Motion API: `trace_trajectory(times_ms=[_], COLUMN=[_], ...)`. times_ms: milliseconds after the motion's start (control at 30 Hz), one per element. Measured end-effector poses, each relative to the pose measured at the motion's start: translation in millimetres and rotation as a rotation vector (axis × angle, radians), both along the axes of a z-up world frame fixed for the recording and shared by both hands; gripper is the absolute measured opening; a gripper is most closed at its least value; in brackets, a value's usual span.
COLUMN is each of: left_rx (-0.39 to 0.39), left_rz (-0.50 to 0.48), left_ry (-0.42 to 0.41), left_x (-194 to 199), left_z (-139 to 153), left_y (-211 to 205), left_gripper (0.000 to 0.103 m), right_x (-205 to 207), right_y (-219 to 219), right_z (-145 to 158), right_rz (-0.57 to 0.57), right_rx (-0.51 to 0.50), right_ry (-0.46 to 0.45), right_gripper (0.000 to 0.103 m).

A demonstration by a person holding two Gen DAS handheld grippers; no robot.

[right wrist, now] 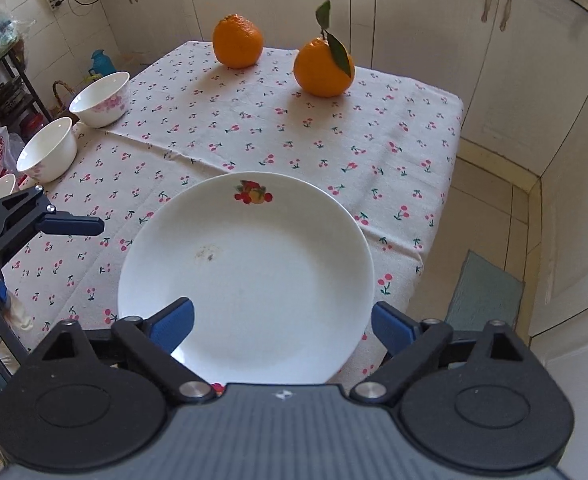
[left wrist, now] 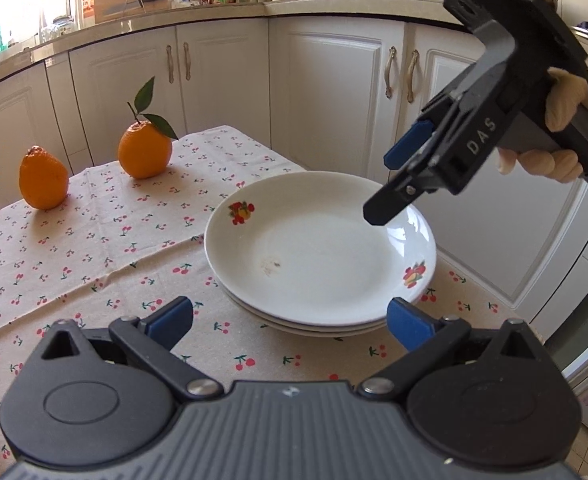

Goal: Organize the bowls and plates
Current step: 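Lower the flat plate onto the plate stack and open the right gripper, then move the right gripper to a white bowl and grasp its rim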

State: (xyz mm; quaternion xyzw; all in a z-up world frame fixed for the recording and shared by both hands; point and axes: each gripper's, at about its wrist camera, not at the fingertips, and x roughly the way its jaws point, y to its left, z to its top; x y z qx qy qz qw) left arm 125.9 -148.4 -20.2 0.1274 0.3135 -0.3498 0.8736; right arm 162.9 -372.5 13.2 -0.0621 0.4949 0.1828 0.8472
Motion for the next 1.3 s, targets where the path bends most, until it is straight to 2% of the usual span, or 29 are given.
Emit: trace_trajectory(times_ms=[367, 500, 600, 733, 867, 1167, 1300], left_rx=[-0.034, -0.015, -0.004, 0.004, 0.015, 0.12, 0.139], left_rz=[0.09, 0.128, 0.165, 0.235, 0.291, 0.356, 0.39], left_ry=[-0.103, -0.14, -0.165, -0.176, -0.163, -0.177, -0.151], left_x=[-12.7, -22.9, -34.5, -48.7, -58.9, -78.7, -80.5], left_z=[34.5, 42.0, 47.3, 48.4, 44.9, 29.2, 17.8], left_y=[42.2, 63.8, 85.4, 115.1, 142.1, 201.7, 232.3], left_gripper=[0.102, 0.102, 0.102, 0.102, 0.102, 0.102, 0.102], right_x=[-54.3, -69.8, -78.7, -84.4, -90.3, -90.1, -82.7], right_y=[78.2, 107.0, 125.3, 147.7, 168.4, 220.8, 246.0], right_z=[19.7, 24.0, 27.2, 26.2, 20.1, 17.1, 16.2], right_rz=[0.022, -0.008, -0.023, -0.092, -0.088, 0.005, 0.071], right_rx=[-0.125, -0.157, -0.146, -0.11, -0.027, 0.062, 0.101], right_ry=[-0.27, -0.387, -0.447, -0.474, -0.453, -0.428, -0.404], right_gripper=[0.103, 0.103, 0.103, 0.103, 0.103, 0.103, 0.103])
